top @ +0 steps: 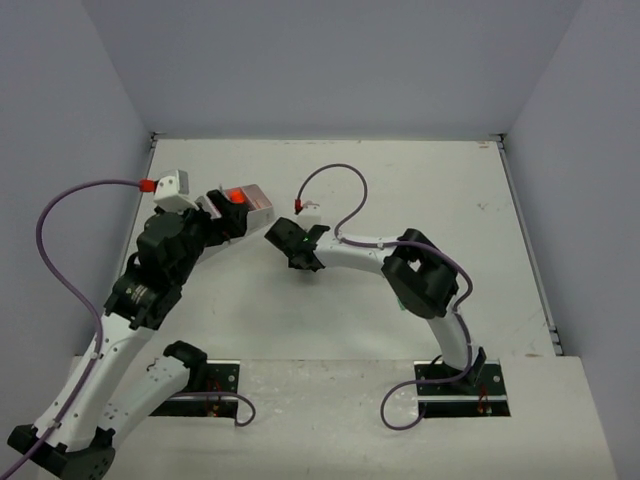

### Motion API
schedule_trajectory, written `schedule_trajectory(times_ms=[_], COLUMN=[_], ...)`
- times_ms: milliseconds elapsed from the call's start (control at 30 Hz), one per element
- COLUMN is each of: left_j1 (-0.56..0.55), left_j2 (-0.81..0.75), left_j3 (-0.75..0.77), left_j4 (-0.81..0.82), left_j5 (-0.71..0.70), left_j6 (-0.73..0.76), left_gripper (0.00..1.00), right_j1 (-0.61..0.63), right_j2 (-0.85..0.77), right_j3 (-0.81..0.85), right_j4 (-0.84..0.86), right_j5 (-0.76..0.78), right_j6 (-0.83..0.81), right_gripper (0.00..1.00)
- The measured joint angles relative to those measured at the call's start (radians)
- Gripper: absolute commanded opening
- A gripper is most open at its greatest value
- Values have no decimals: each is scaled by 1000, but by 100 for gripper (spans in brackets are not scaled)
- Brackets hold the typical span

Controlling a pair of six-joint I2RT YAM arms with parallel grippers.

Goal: Sort the stationery into containers
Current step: Pick up the stationery from the center of the board.

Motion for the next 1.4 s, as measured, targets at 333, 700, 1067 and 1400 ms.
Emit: schedule_trajectory(times_ms=[333, 700, 1067, 1400], left_j1=[0, -9, -138, -161], left_j2=[151, 437, 592, 599], left_j3=[-163, -200, -199, -92], left_j4=[89, 475, 682, 557], left_j5=[151, 658, 815, 666], left_j6=[-50, -160, -240, -170], left_gripper=[100, 99, 8, 0], right_j1=[-3, 44, 58, 61], right_j2=[-238, -823, -1048, -1060], right_j3=[-356, -802, -923, -930], right_j4=[213, 616, 739, 718], right_j5=[-15, -207, -258, -183], right_j6=[-112, -502, -570, -563], right_gripper=[0, 0, 0, 99])
